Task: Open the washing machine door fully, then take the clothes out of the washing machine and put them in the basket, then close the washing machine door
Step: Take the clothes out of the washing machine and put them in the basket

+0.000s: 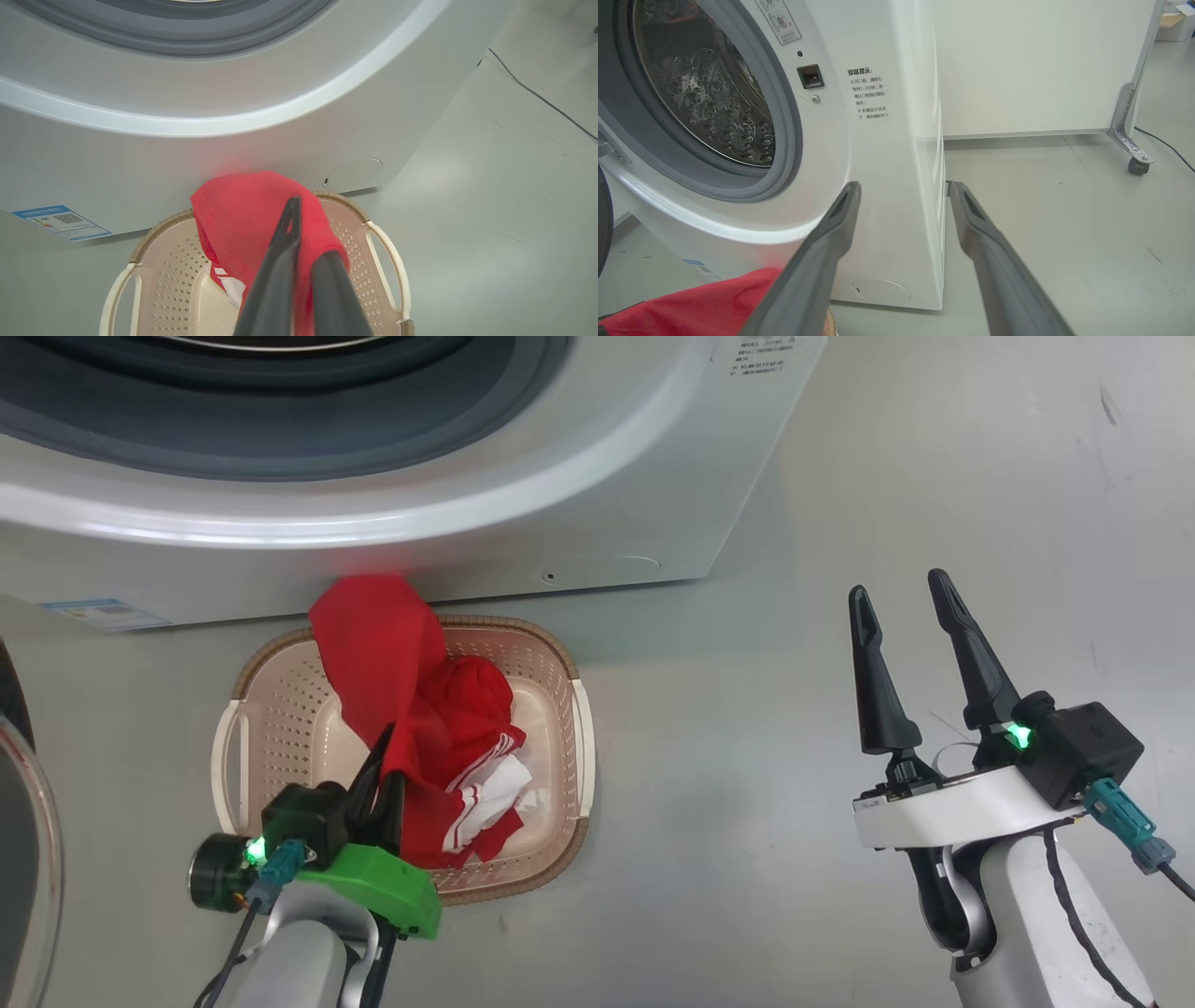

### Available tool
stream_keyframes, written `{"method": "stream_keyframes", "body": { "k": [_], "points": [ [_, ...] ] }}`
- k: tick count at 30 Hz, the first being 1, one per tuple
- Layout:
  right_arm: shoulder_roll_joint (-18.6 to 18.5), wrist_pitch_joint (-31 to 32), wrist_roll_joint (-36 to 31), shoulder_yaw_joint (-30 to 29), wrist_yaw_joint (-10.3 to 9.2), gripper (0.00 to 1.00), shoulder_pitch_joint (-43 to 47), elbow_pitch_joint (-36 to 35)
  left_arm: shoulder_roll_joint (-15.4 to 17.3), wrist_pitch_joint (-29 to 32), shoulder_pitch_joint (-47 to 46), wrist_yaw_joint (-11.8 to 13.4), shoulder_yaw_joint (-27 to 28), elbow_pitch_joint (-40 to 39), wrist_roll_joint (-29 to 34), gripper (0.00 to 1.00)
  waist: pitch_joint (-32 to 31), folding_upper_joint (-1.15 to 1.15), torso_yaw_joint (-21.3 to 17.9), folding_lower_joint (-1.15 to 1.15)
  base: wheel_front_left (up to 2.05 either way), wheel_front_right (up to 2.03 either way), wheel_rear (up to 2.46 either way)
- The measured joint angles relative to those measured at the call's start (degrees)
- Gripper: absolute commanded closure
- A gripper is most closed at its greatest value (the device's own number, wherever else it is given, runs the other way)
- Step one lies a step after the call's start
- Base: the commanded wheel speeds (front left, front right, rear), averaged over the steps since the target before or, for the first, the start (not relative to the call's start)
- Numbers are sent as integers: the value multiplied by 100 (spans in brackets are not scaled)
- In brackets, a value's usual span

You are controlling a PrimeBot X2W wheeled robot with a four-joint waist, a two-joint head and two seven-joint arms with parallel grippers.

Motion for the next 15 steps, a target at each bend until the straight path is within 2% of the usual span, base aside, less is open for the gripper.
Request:
{"method": "stream_keyframes", "body": {
  "k": [8, 15],
  "points": [
    [0, 0, 12, 57, 15, 0, 117, 1, 10, 13, 368, -9, -289, 47, -143, 100, -241, 0, 15, 0, 0, 0, 0],
    [0, 0, 57, 125, 15, 0, 156, 25, 22, 389, 568, -60, -486, 220, -313, 100, -356, 0, -73, 0, 0, 0, 0]
  ]
}}
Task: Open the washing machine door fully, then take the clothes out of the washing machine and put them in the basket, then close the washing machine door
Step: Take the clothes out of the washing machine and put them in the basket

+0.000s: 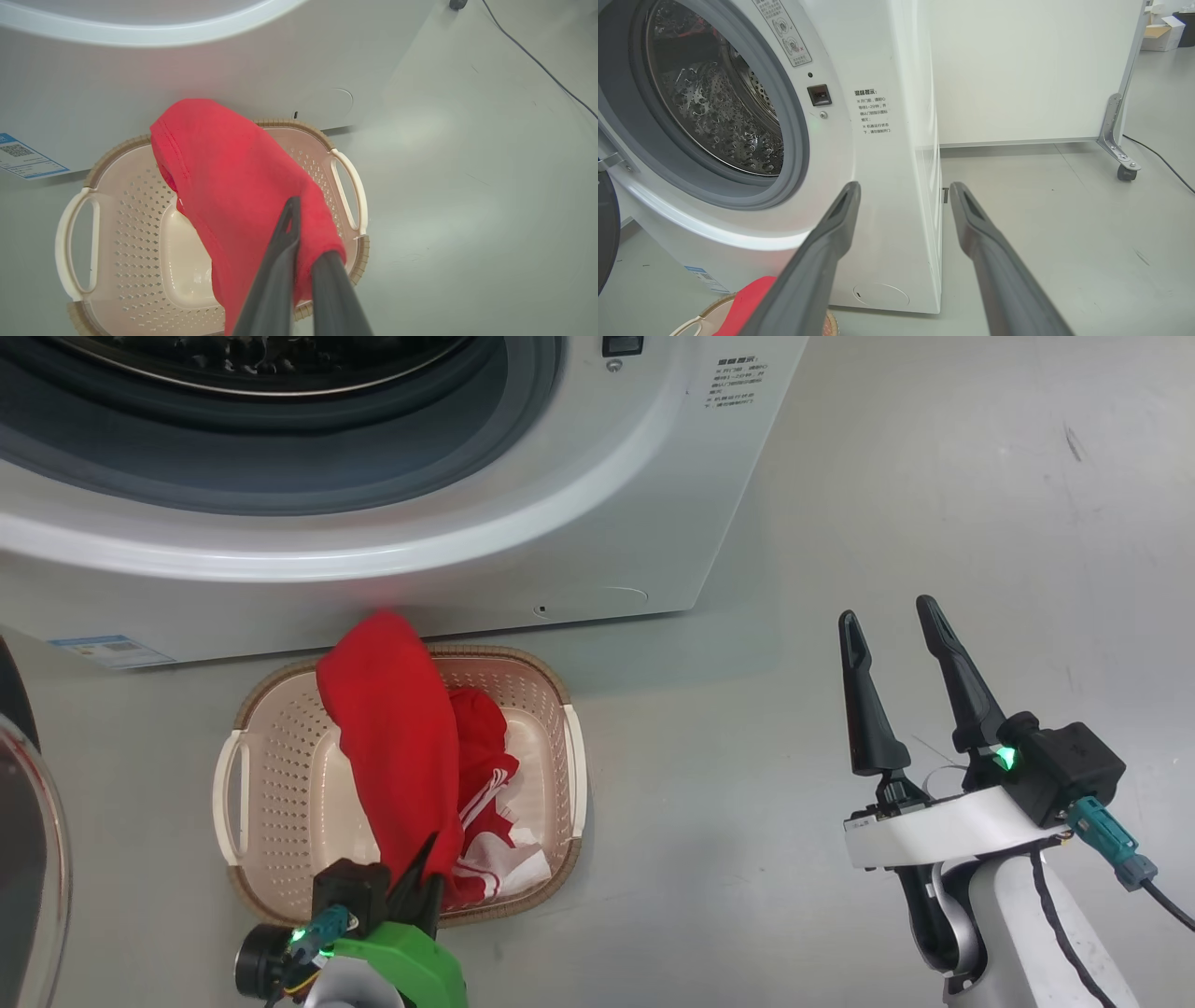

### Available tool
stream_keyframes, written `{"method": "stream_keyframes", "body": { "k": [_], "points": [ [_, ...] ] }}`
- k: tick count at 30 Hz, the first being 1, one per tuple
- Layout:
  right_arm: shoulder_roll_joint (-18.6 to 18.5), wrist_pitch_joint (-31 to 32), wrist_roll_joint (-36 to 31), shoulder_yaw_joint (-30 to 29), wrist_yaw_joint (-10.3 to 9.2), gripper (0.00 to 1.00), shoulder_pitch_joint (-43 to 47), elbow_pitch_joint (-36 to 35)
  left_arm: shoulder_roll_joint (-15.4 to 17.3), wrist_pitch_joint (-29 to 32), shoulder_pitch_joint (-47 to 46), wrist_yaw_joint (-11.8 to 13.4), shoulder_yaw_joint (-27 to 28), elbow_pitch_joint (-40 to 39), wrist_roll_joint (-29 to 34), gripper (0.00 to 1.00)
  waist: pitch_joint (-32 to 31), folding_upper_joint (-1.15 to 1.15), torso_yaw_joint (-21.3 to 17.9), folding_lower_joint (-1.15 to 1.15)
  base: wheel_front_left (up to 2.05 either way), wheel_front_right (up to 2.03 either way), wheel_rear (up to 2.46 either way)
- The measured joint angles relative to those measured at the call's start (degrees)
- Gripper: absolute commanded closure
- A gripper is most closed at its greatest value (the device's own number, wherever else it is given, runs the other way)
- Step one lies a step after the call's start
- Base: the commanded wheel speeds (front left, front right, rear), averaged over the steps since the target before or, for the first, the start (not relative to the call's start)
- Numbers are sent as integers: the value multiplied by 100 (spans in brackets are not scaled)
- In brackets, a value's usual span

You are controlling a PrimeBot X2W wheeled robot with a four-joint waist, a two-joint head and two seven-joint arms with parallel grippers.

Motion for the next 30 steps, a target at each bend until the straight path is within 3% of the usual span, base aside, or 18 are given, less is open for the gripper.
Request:
{"method": "stream_keyframes", "body": {
  "k": [11, 20, 26, 30],
  "points": [
    [1, 0, 9, -8, -11, 0, 68, -33, 7, 810, 234, -241, -230, 235, -526, 100, -61, 0, -81, 0, 0, 0, 0],
    [0, 0, 9, 32, -24, 0, 79, -58, 11, 984, 199, -225, -213, 414, -468, 100, -62, 0, -120, 0, 0, 0, 0],
    [4, 0, 10, 122, -24, 0, 79, -71, 25, 1074, -91, -80, -49, 652, -443, 100, -36, 0, -238, 0, 0, 0, 0],
    [2, 0, 37, 126, -24, 0, 77, -82, 29, 1083, -313, -36, 44, 826, -459, 55, 0, 0, -339, 0, 0, 0, 0]
  ]
}}
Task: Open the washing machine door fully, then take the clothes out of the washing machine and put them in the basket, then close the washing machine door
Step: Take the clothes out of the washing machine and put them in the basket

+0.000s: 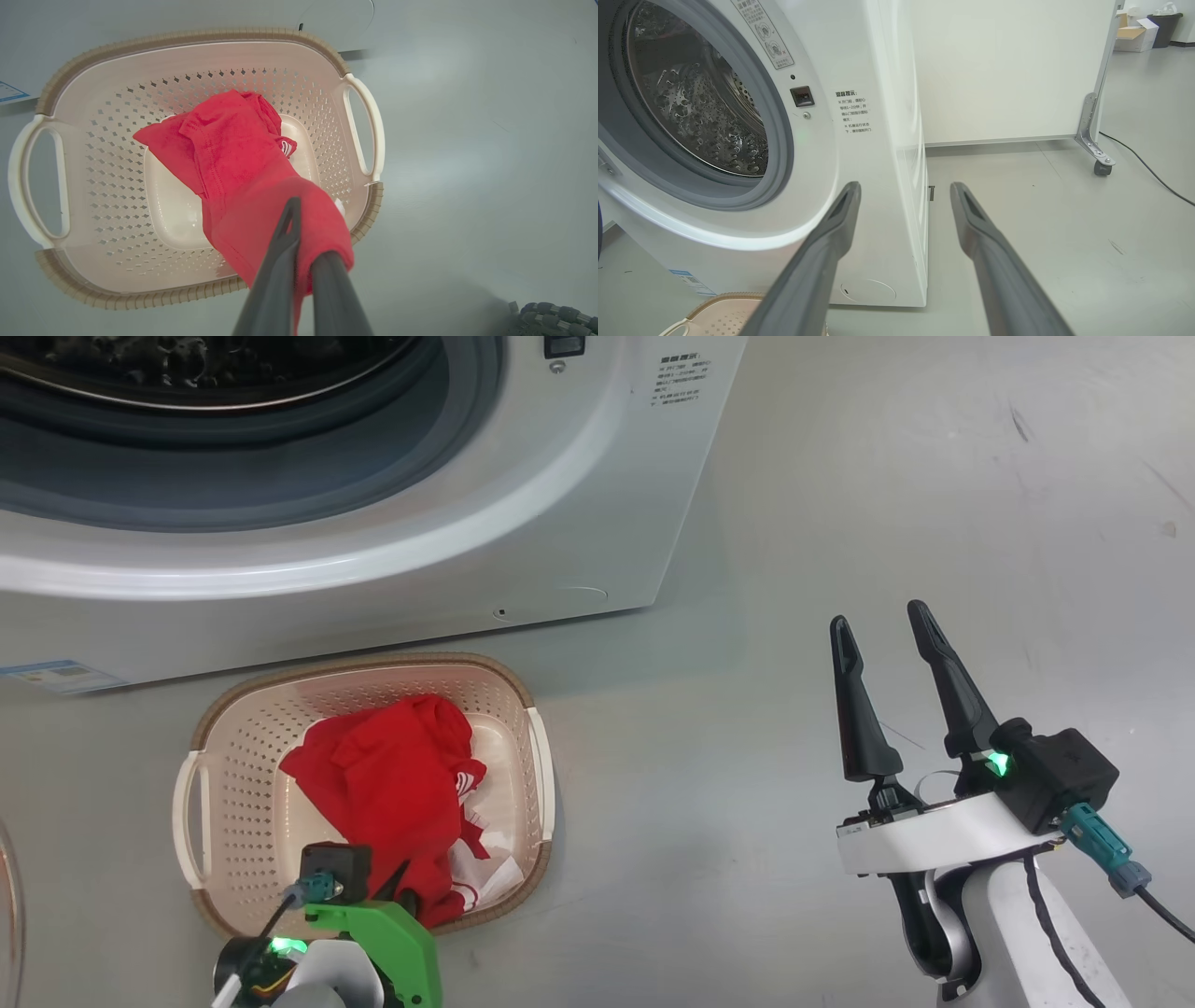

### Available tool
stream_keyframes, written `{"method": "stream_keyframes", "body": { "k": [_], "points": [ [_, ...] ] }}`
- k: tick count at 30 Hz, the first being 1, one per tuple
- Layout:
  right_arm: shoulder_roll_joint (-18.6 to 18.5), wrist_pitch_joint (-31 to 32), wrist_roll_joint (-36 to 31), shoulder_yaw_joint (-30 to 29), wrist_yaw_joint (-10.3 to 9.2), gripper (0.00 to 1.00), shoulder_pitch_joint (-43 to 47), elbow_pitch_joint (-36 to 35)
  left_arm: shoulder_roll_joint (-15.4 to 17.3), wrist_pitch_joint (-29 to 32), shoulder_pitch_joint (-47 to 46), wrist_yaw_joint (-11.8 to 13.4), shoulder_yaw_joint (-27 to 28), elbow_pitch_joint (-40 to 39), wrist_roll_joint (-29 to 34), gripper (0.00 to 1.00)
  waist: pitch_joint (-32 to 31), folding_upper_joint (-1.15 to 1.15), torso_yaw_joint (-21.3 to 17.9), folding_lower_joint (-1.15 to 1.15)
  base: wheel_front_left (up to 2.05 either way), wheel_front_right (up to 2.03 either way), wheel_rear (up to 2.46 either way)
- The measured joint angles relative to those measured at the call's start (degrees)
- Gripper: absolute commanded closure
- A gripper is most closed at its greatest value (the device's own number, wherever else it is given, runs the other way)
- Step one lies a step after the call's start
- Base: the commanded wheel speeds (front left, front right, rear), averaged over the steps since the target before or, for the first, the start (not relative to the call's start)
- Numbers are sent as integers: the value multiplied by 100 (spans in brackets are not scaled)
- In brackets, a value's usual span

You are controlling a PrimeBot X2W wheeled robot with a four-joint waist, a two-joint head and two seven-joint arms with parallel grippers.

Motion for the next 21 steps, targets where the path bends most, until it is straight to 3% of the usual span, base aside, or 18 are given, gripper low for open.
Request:
{"method": "stream_keyframes", "body": {
  "k": [1, 2, 4, 10, 21],
  "points": [
    [-1, 0, 13, -5, 0, 0, 0, -3, -3, 20, -47, 15, 16, 58, -1, 31, 11, 0, -25, 0, 0, 0, 0],
    [-1, 0, 14, -1, 0, 0, 0, -7, -4, 53, -93, 47, 38, 120, -21, 26, 24, 0, -49, 0, 0, 0, 0],
    [-1, 0, 15, -9, 0, 0, -1, -32, -5, 100, -188, 56, 78, 254, -37, 0, 61, 0, -90, 0, 0, 0, 0],
    [0, 0, 66, 3, -1, 0, -24, -51, -10, 135, -458, 290, 294, 612, -149, 0, 163, 0, -210, 0, 0, 0, 0],
    [2, 0, 116, -59, -10, 0, -39, -71, -20, -51, -867, 411, 324, 1193, -151, 0, 278, 0, -315, 0, 0, 0, 0]
  ]
}}
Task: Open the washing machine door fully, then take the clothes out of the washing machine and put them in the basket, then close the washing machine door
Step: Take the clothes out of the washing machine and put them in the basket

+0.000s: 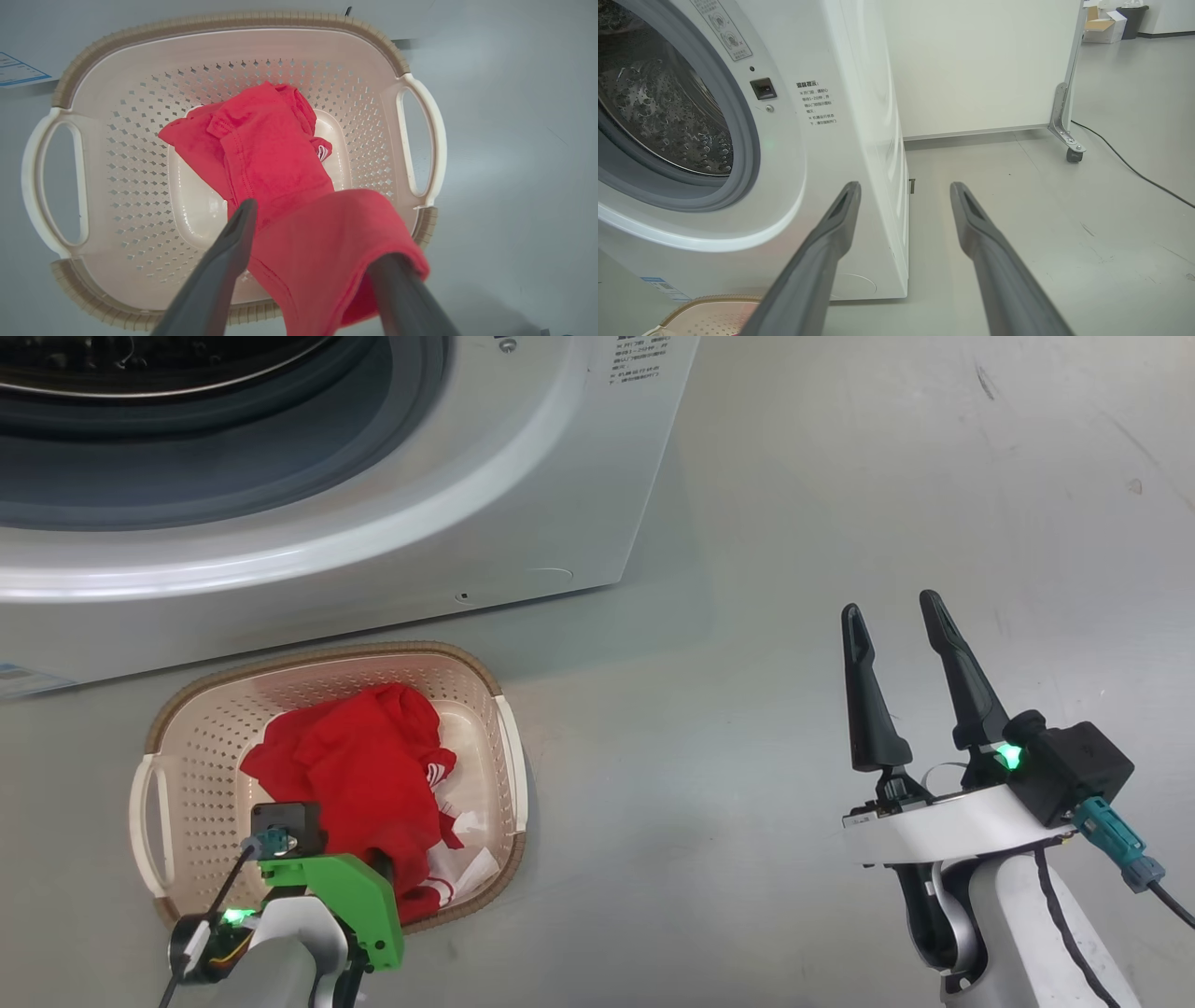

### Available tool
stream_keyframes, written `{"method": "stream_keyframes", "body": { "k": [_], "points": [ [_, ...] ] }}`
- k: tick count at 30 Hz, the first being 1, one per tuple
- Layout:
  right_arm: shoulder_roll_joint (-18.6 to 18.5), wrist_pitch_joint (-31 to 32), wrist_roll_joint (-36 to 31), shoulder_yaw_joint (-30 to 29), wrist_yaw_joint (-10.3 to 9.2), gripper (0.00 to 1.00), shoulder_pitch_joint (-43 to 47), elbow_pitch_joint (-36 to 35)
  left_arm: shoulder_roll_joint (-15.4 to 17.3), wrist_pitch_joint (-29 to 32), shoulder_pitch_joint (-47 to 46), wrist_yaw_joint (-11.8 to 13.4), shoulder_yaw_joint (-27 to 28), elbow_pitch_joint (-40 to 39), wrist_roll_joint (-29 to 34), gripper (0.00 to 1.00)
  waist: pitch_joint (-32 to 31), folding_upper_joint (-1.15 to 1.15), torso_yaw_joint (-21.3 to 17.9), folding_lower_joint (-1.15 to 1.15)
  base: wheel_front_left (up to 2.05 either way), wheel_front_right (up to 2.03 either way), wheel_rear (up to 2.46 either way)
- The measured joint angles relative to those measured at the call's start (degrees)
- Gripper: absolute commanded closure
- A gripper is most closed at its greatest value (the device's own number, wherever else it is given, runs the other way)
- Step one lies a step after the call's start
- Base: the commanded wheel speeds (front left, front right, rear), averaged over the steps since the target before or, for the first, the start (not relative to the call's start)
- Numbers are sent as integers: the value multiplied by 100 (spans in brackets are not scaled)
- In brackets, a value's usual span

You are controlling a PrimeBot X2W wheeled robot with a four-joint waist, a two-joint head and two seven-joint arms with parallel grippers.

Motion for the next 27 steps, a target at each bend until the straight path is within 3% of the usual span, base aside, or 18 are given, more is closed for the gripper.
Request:
{"method": "stream_keyframes", "body": {
  "k": [18, 27],
  "points": [
    [2, 0, -53, -260, -2, 0, -81, 179, -15, -921, -73, -20, -113, 138, 63, 0, -336, 0, 97, 0, 0, 0, 0],
    [3, 1, -169, -367, -1, 0, 49, 322, -19, -1223, -57, -216, -134, -129, 56, 0, -626, 0, 368, 0, 0, 0, 0]
  ]
}}
